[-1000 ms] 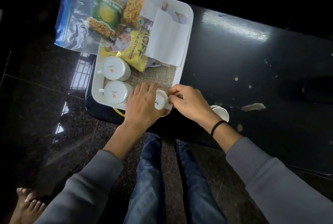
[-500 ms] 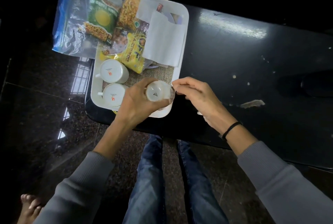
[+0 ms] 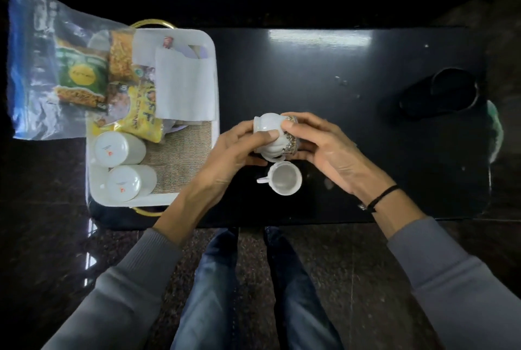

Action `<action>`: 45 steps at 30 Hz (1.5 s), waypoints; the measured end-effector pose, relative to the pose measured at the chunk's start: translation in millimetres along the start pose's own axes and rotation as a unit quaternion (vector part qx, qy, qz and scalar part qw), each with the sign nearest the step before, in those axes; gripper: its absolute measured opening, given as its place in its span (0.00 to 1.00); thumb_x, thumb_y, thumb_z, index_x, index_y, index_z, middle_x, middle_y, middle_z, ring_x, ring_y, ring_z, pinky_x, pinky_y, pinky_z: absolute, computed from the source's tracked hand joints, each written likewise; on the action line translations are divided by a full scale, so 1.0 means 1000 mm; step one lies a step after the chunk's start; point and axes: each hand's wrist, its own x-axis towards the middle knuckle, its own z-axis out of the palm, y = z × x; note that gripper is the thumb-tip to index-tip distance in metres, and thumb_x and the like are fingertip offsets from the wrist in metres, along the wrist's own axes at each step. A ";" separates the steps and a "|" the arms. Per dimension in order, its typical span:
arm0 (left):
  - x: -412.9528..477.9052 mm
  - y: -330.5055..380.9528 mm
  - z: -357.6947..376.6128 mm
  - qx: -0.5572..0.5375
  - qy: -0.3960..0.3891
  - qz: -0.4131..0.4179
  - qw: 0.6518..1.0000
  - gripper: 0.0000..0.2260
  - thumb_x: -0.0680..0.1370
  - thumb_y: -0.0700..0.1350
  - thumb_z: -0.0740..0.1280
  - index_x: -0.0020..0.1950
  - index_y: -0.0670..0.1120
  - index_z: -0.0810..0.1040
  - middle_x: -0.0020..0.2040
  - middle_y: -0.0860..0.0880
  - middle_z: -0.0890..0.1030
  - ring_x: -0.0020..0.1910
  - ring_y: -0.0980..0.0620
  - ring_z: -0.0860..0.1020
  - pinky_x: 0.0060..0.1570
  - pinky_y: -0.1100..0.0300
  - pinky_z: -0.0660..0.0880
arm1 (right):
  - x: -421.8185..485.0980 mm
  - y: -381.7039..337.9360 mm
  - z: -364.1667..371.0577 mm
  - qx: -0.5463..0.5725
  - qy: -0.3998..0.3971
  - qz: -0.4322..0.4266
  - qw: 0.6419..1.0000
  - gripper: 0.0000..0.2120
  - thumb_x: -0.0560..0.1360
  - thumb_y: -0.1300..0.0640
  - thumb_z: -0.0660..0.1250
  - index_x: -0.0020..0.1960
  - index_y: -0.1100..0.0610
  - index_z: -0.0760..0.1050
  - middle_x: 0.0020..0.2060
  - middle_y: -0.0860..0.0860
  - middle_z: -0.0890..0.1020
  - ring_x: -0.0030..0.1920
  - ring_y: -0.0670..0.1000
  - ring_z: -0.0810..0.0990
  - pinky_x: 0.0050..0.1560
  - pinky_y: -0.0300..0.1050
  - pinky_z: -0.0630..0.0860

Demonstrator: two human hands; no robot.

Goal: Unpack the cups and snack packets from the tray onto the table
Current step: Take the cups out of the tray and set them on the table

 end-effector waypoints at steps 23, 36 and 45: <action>0.039 -0.060 0.117 0.329 -0.050 -0.058 0.941 0.16 0.82 0.35 0.64 0.68 0.44 0.79 0.62 0.48 0.83 0.60 0.54 0.82 0.51 0.66 0.81 | -0.077 0.080 -0.092 -0.536 0.216 -0.078 0.812 0.29 0.68 0.47 0.78 0.65 0.56 0.76 0.58 0.53 0.77 0.62 0.55 0.74 0.51 0.53 0.80; 0.035 -0.063 0.122 0.341 -0.046 -0.045 0.938 0.16 0.80 0.34 0.64 0.66 0.45 0.81 0.58 0.50 0.85 0.57 0.55 0.83 0.51 0.64 0.82 | -0.072 0.075 -0.082 -0.655 0.198 -0.061 0.727 0.32 0.69 0.36 0.76 0.65 0.54 0.74 0.58 0.51 0.78 0.59 0.52 0.75 0.41 0.46 0.79; 0.015 -0.040 0.105 0.361 -0.018 0.004 0.932 0.14 0.81 0.38 0.66 0.66 0.47 0.81 0.59 0.52 0.84 0.55 0.59 0.82 0.61 0.62 0.78 | -0.073 0.037 -0.057 -0.673 0.187 -0.112 0.707 0.25 0.74 0.39 0.72 0.63 0.53 0.76 0.59 0.49 0.79 0.63 0.52 0.75 0.43 0.45 0.80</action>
